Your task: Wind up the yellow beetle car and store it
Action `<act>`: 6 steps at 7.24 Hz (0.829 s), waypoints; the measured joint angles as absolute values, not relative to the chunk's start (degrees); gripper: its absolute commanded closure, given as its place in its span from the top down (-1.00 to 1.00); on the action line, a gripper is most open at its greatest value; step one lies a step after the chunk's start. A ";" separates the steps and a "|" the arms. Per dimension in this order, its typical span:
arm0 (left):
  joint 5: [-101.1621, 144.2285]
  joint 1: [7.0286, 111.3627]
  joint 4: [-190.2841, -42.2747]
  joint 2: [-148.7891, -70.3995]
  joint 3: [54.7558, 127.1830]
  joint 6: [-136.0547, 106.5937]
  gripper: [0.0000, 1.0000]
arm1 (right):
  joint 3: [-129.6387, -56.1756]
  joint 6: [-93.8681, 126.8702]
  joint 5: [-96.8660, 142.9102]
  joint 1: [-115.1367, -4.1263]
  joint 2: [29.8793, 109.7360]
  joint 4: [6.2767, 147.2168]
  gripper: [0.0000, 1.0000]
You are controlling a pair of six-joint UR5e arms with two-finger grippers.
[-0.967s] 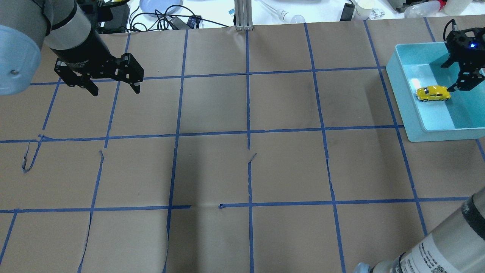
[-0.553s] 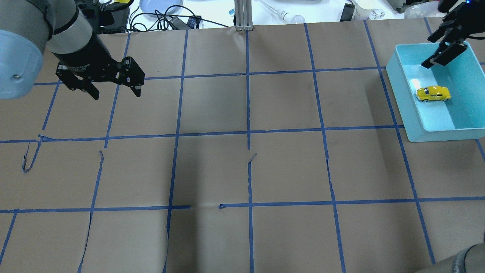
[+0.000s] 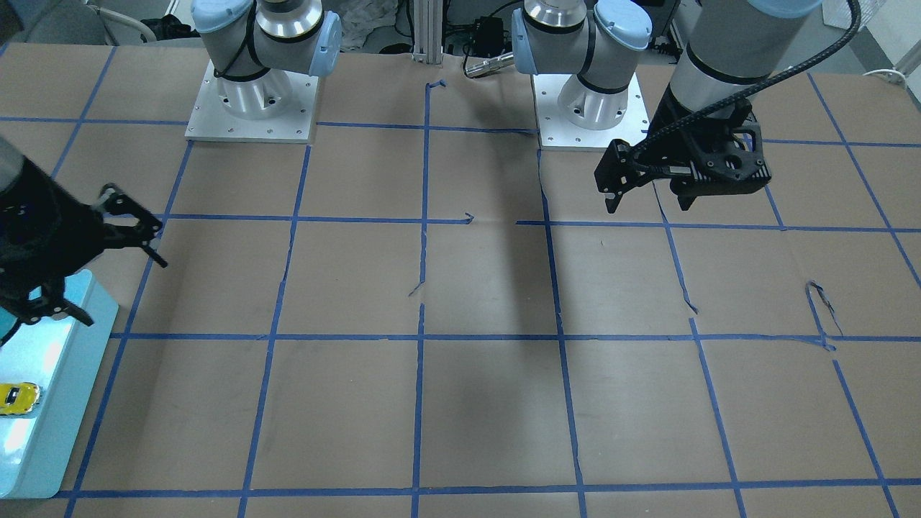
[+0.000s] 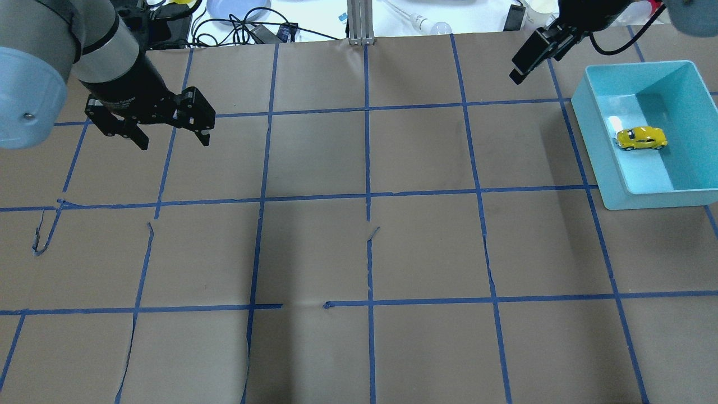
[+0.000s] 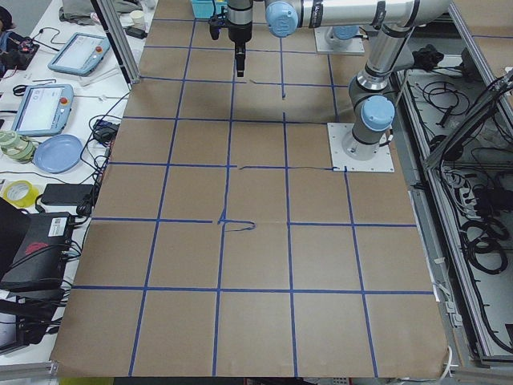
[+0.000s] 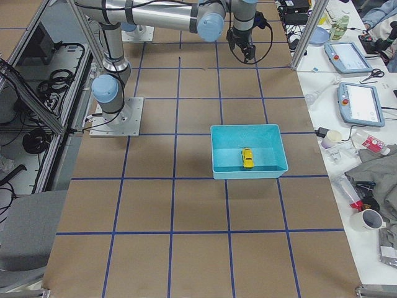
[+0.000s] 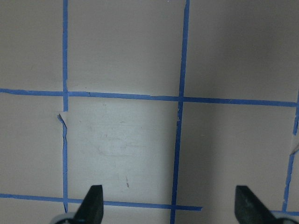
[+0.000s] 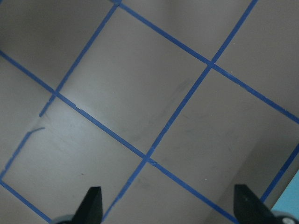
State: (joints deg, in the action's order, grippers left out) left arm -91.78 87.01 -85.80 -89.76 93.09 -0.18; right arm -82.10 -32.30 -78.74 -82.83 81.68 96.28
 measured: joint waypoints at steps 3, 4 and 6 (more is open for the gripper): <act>-91.70 87.01 -85.60 -89.74 93.05 -0.18 1.00 | -82.72 -4.53 -84.26 -89.51 86.61 93.60 1.00; -91.70 87.01 -85.47 -89.74 93.05 -0.18 1.00 | -82.68 -2.46 -87.01 -91.99 87.40 92.71 1.00; -91.82 87.01 -85.45 -89.74 93.07 -0.18 1.00 | -82.93 -1.82 -88.77 -92.02 87.89 91.10 1.00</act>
